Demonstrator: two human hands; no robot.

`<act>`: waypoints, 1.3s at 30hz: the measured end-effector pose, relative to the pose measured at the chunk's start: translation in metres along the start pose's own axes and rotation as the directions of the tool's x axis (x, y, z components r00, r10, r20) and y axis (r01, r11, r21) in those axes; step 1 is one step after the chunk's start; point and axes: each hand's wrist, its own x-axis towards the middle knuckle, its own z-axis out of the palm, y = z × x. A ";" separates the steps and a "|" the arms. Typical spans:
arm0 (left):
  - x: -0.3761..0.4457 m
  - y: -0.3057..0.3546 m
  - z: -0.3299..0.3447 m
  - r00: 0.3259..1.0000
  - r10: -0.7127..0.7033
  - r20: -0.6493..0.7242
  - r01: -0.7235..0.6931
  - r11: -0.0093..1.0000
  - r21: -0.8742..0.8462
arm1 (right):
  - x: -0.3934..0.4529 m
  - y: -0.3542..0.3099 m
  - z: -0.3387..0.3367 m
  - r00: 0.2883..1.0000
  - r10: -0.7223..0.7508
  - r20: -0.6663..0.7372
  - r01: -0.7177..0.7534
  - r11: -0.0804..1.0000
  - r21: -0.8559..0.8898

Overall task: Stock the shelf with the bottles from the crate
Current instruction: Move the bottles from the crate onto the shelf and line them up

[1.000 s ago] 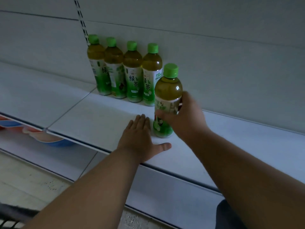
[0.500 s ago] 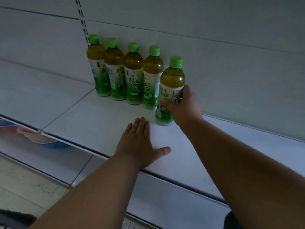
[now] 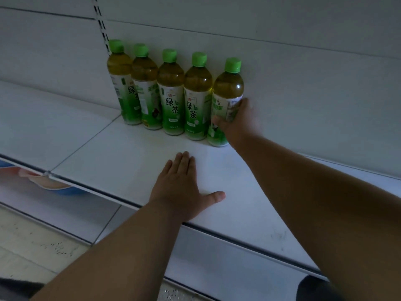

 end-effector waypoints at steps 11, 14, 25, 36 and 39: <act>-0.123 -0.046 -0.061 0.976 -0.112 -0.188 0.099 0.992 -0.080 | -0.161 -0.042 -0.038 0.850 -0.306 0.429 0.452 0.842 -0.295; -0.193 -0.063 -0.068 0.947 -0.226 -0.228 0.216 0.974 -0.070 | -0.199 -0.085 -0.026 0.719 -0.421 0.554 0.629 0.732 -0.260; -0.418 -0.118 -0.080 0.666 -0.668 -0.333 0.683 0.725 -0.090 | -0.352 -0.203 0.049 0.229 -0.589 0.775 0.906 0.420 0.051; -0.451 -0.191 0.059 0.319 -0.941 -0.116 0.907 0.338 -0.253 | -0.410 -0.203 0.211 -0.009 -0.389 0.921 0.906 0.386 0.172; -0.430 -0.202 0.105 0.234 -0.971 -0.042 0.920 0.235 -0.315 | -0.410 -0.187 0.260 -0.044 -0.282 0.958 0.885 0.433 0.168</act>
